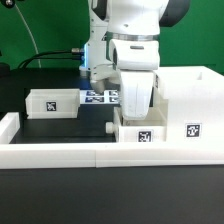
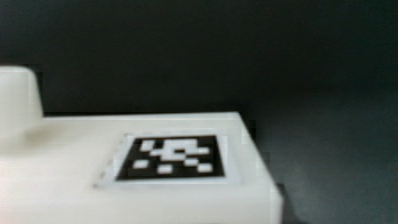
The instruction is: Assemble drawer
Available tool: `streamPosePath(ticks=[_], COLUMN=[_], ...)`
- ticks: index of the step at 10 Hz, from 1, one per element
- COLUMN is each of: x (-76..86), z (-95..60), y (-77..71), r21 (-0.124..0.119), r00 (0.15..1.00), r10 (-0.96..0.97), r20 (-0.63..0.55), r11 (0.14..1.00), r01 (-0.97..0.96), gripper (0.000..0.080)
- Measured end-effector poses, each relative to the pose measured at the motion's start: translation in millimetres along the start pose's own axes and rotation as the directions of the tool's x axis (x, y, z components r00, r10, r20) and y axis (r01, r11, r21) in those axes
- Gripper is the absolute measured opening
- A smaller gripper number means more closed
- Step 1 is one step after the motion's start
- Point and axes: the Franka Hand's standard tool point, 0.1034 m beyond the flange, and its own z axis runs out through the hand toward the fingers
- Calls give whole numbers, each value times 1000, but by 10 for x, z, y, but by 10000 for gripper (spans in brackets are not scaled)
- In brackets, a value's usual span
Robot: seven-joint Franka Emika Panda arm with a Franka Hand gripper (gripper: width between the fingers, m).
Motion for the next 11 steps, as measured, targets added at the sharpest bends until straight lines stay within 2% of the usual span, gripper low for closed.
streamPosePath(ticks=[3, 7, 8, 10, 11], x=[71, 55, 63, 57, 34], z=[-1, 1, -41, -237, -314], y=[-3, -3, 6, 31, 48], r21=[0, 1, 0, 7, 4], r00=[999, 999, 998, 998, 998], r10=[34, 50, 56, 62, 64], r20=[-6, -5, -4, 5, 8], r11=[999, 999, 998, 998, 998], r01=[-34, -50, -56, -62, -64], gripper=[42, 42, 147, 422, 588])
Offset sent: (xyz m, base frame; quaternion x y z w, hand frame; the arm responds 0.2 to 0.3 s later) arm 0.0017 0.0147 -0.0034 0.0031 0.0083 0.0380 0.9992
